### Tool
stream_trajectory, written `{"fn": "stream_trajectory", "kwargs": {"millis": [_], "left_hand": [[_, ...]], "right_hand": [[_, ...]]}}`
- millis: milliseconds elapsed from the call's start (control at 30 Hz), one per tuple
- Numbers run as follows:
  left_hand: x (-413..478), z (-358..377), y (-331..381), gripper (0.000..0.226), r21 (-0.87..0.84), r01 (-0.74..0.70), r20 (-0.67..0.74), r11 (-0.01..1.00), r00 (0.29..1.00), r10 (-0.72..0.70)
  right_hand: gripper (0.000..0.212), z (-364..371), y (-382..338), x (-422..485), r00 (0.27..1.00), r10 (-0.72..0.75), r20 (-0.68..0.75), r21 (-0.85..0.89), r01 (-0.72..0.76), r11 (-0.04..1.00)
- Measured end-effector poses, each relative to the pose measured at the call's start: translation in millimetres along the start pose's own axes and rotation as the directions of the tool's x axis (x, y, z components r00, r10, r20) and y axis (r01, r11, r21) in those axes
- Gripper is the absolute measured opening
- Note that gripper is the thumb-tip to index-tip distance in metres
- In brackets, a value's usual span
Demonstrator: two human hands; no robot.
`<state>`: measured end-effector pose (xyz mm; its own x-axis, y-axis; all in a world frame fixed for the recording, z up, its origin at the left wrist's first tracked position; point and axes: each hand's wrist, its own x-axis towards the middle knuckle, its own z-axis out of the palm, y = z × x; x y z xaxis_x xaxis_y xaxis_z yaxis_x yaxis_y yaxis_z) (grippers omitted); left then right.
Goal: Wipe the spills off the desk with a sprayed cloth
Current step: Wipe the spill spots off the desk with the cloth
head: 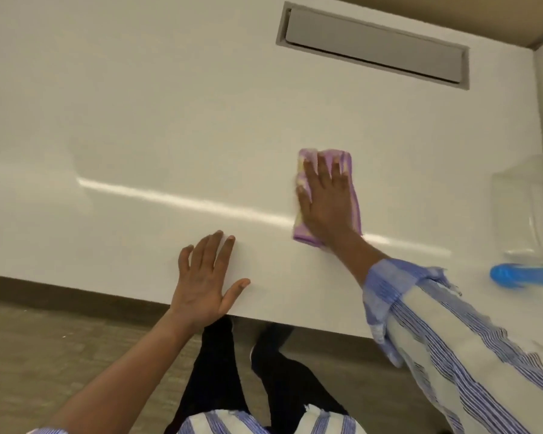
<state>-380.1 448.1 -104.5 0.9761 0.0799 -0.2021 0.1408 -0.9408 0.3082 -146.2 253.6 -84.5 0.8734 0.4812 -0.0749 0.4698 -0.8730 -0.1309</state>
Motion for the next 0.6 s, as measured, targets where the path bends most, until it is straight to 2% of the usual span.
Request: {"fn": "stream_trajectory", "kwargs": {"millis": [33, 100, 167, 200, 233, 267, 300, 333, 400, 467, 500, 567, 600], "left_hand": [[2, 1, 14, 0.082, -0.005, -0.022, 0.017, 1.0, 1.0, 0.022], [5, 4, 39, 0.081, -0.017, -0.066, 0.037, 0.998, 0.997, 0.067], [4, 10, 61, 0.079, -0.032, -0.114, 0.038, 0.993, 0.993, 0.115], [3, 13, 70, 0.078, -0.035, -0.142, 0.041, 0.989, 0.989, 0.144], [3, 17, 79, 0.078, -0.035, -0.167, 0.048, 0.985, 0.985, 0.168], [4, 20, 86, 0.078, -0.033, -0.186, 0.055, 0.982, 0.981, 0.188], [6, 24, 91, 0.079, -0.026, -0.202, 0.058, 0.979, 0.977, 0.203], [9, 27, 95, 0.079, -0.015, -0.214, 0.059, 0.977, 0.975, 0.215], [13, 33, 98, 0.08, 0.01, -0.233, 0.054, 0.973, 0.971, 0.232], [13, 37, 97, 0.08, 0.028, -0.241, 0.048, 0.97, 0.97, 0.24], [14, 37, 96, 0.08, 0.036, -0.244, 0.042, 0.969, 0.969, 0.242], [14, 39, 96, 0.08, 0.06, -0.251, 0.035, 0.966, 0.968, 0.249], [14, 39, 97, 0.08, 0.067, -0.252, 0.034, 0.965, 0.968, 0.25]], "right_hand": [[0.065, 6, -9, -17, 0.999, -0.038, -0.006, -0.001, 0.038, 0.999], [0.066, 17, -15, -66, 0.966, -0.257, 0.011, 0.043, 0.257, 0.966], [0.065, 25, 10, -110, 0.855, -0.514, 0.07, 0.061, 0.511, 0.857], [0.064, 24, 33, -121, 0.796, -0.597, 0.094, 0.055, 0.595, 0.802], [0.062, 20, 59, -122, 0.762, -0.638, 0.109, 0.046, 0.637, 0.769], [0.061, 15, 87, -115, 0.767, -0.632, 0.11, 0.018, 0.634, 0.773], [0.061, 9, 113, -104, 0.812, -0.577, 0.087, -0.02, 0.581, 0.814], [0.06, 1, 137, -91, 0.883, -0.466, 0.049, -0.045, 0.468, 0.882], [0.058, -17, 177, -65, 0.992, -0.122, -0.016, -0.052, 0.121, 0.991], [0.058, -25, 188, -51, 0.979, 0.191, -0.069, -0.06, -0.196, 0.979], [0.059, -23, 182, -48, 0.957, 0.277, -0.09, -0.035, -0.281, 0.959], [0.063, -14, 151, -57, 0.95, 0.295, -0.101, 0.015, -0.295, 0.955], [0.065, -7, 134, -68, 0.974, 0.211, -0.086, 0.023, -0.21, 0.977]]}}
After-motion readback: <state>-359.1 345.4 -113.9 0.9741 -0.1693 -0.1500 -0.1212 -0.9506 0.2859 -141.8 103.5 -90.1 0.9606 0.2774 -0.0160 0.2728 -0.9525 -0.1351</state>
